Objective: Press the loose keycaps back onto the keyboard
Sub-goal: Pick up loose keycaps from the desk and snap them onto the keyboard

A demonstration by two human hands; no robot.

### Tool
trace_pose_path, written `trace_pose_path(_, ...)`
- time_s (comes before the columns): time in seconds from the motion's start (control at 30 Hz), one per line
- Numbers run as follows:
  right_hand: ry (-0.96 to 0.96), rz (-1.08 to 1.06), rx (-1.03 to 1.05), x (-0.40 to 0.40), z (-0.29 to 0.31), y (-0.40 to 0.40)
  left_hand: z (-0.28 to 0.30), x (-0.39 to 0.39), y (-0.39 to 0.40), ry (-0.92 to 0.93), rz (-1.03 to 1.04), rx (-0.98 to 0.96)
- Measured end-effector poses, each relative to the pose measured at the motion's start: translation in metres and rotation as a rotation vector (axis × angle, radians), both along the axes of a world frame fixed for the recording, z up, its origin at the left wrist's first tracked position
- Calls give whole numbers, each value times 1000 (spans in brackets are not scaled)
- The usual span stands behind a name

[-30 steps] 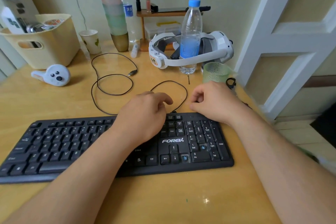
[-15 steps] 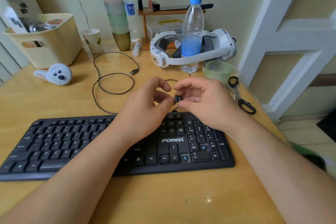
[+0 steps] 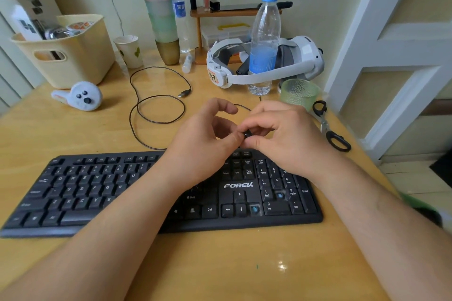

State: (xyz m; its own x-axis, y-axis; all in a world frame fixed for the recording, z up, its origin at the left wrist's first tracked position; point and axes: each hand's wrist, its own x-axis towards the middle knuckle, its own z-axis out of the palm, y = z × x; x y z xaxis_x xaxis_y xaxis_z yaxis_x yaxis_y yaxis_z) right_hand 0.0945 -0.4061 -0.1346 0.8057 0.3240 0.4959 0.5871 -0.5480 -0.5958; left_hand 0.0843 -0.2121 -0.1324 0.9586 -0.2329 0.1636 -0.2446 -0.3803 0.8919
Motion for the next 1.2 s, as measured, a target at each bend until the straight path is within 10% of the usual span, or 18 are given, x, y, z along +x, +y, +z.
trace_pose_path(1.0,81,-83,23,-7,6,-2,-1,2,-2,155,-31,-264)
trace_pose_path(1.2,147,-87,-245,-17,34,-2,0,-1,-6,133,-17,-230)
